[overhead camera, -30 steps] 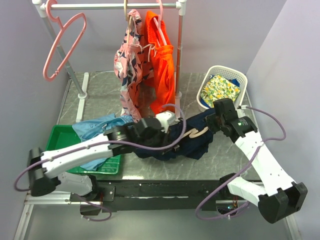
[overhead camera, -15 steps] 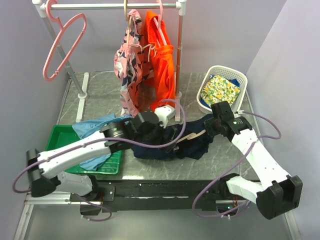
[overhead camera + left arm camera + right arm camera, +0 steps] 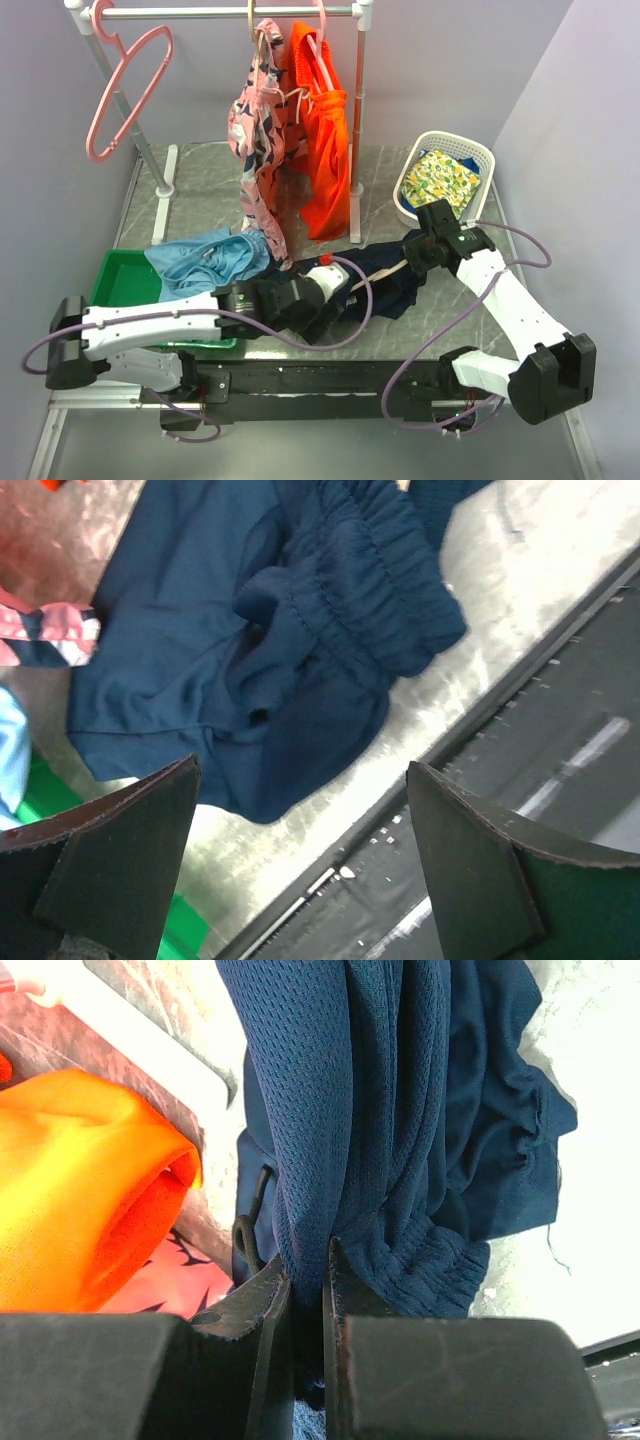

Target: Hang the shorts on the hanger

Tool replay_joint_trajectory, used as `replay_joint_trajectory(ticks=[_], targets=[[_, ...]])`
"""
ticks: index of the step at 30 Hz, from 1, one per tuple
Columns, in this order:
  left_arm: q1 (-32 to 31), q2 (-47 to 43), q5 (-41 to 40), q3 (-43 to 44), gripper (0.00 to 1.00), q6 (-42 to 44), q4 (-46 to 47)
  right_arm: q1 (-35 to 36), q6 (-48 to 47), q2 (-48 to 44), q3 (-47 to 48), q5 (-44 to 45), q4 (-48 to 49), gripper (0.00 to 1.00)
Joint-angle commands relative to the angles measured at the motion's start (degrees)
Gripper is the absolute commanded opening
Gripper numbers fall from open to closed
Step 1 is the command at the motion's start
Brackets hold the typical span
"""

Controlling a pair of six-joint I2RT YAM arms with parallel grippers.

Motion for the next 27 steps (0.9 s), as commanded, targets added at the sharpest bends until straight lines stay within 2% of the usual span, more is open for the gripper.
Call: replay_joint_trajectory(ticks=[1, 10, 15, 19, 21, 22, 23, 24, 26, 27], targets=[[-2.4, 0.4, -6.7, 0.1, 0.90, 1.9, 4.5, -0.3, -0.2, -1.2, 3.0, -1.4, 0.6, 0.00], [-4.9, 0.9, -6.6, -6.8, 0.90, 6.6, 17.6, -0.3, -1.4, -3.8, 3.8, -3.2, -1.3, 0.00], [-5.9, 2.2, -11.0, -7.3, 0.89, 7.1, 20.3, -0.3, -1.8, -5.4, 3.4, -4.7, -1.9, 0.00], [-6.1, 0.9, -13.6, -9.2, 0.86, 7.9, 27.1, -0.3, -2.1, -6.4, 2.7, -6.0, -2.0, 0.00], [-6.2, 1.5, -14.5, -9.5, 0.68, 8.9, 29.8, -0.3, -2.4, -6.9, 2.7, -6.8, -1.6, 0.00], [-6.2, 1.8, -14.7, -9.4, 0.53, 9.3, 30.1, -0.3, -2.6, -7.0, 3.0, -6.8, -1.8, 0.00], [-6.2, 2.3, -15.1, -9.2, 0.12, 9.6, 30.4, -0.3, -3.3, -7.0, 3.3, -6.8, -1.9, 0.00], [-6.2, 3.2, -15.6, -8.6, 0.01, 9.4, 30.3, -0.3, -3.8, -7.0, 4.3, -6.8, -1.9, 0.04], [-6.5, 3.3, -15.4, -8.2, 0.01, 9.5, 30.1, -0.3, -6.3, -6.8, 5.6, -8.0, -1.5, 0.19], [-6.6, 2.3, -15.2, -8.1, 0.01, 9.4, 30.1, -0.3, -7.3, -6.7, 7.0, -8.1, -1.4, 0.44]])
